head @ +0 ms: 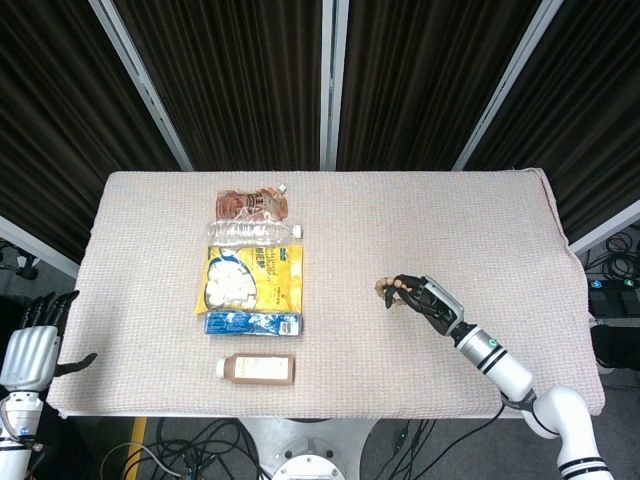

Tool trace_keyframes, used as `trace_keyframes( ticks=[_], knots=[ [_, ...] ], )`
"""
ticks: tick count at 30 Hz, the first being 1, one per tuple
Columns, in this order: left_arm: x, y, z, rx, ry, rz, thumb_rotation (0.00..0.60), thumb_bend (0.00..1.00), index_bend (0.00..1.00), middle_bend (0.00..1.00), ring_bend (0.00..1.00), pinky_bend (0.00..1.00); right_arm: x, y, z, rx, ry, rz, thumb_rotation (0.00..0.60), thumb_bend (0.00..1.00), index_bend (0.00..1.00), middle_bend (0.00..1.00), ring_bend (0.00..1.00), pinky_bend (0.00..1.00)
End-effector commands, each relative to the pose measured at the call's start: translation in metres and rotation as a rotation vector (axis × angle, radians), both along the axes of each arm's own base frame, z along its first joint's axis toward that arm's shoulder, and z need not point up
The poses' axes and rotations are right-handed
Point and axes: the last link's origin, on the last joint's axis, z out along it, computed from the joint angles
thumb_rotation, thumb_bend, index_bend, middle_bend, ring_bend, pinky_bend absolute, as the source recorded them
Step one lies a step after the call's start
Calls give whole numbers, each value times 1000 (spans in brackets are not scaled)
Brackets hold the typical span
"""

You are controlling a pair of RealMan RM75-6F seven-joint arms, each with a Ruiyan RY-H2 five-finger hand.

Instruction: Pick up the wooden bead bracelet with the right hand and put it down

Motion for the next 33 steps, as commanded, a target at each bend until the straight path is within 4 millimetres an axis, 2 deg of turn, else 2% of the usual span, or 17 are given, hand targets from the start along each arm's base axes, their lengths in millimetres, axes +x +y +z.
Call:
trace_keyframes(
  ticks=[1,7,14,22,24,28,30,33],
  knots=[
    [0,0,0,0,0,0,600,0,102,126,33,64,-2,2,-4,-24,31,12,384,451,522,568,234,0],
    [-1,0,0,0,0,0,600,0,102,126,32,64,-2,4,-8,-38,41,26,383,499,525,571,236,0],
    [-2,1,0,-1,-2,5,600,0,102,126,33,64,1,4,-9,-44,51,39,384,609,525,572,236,0],
    [-3,1,0,2,-3,5,600,0,102,126,33,64,4,5,-9,-57,65,58,385,673,532,576,239,0],
    [-3,0,0,0,-3,5,600,0,102,126,33,64,4,5,-8,-60,66,61,384,732,533,576,242,0],
    [-3,1,0,2,-4,4,600,0,102,126,32,64,5,6,-5,-65,67,68,384,963,534,576,242,0],
    [-3,1,0,1,-4,3,600,0,102,126,32,64,5,7,-4,-63,64,72,390,999,533,575,242,0],
    [-3,0,0,2,-5,3,600,0,102,126,32,64,5,8,-3,-64,68,82,404,1000,482,547,226,0]
  ],
)
